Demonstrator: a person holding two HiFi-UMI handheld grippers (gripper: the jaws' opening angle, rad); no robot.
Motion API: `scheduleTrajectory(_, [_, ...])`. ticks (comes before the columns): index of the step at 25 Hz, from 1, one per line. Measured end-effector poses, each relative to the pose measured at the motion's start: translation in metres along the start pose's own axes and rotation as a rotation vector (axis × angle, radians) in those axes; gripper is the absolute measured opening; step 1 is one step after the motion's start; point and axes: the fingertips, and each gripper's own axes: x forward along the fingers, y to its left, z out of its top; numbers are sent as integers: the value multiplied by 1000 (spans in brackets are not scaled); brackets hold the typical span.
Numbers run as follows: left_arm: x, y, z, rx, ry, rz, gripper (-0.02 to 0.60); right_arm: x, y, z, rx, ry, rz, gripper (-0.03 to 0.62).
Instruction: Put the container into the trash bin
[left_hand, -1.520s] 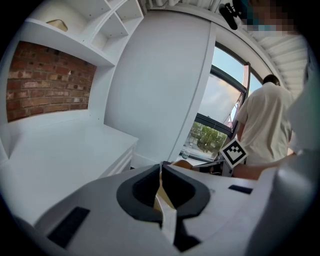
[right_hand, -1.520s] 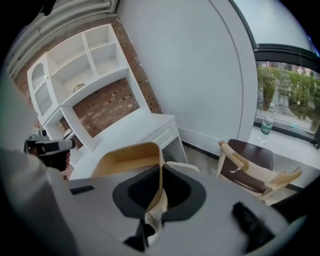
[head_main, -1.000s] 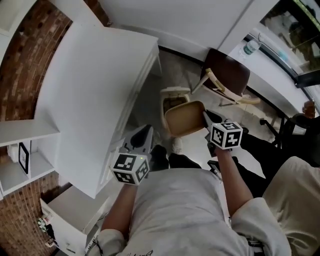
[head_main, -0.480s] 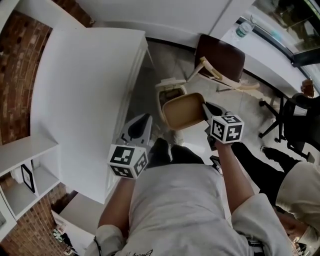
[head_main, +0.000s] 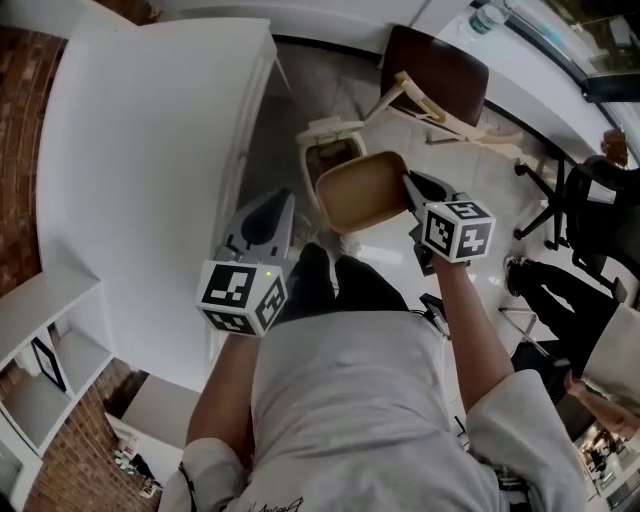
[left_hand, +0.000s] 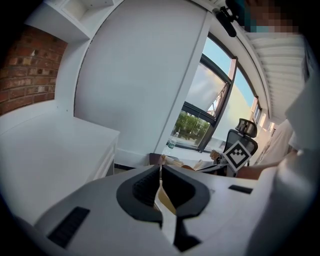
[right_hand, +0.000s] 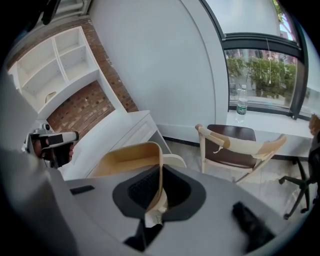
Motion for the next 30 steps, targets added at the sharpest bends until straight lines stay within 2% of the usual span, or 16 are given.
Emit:
scheduleTrajectory(9, [10,23,-12,-30,7,32,26,13,-5,-10,-1,28,-2,37])
scheduleTrajectory(16, [14,26,-22,2,25,47,26,30,-12,-16,24,29,-2,37])
scheduleTrajectory(30, [29,39,-44,-1,65,44,26,71,-23,-34,64,30,2,37])
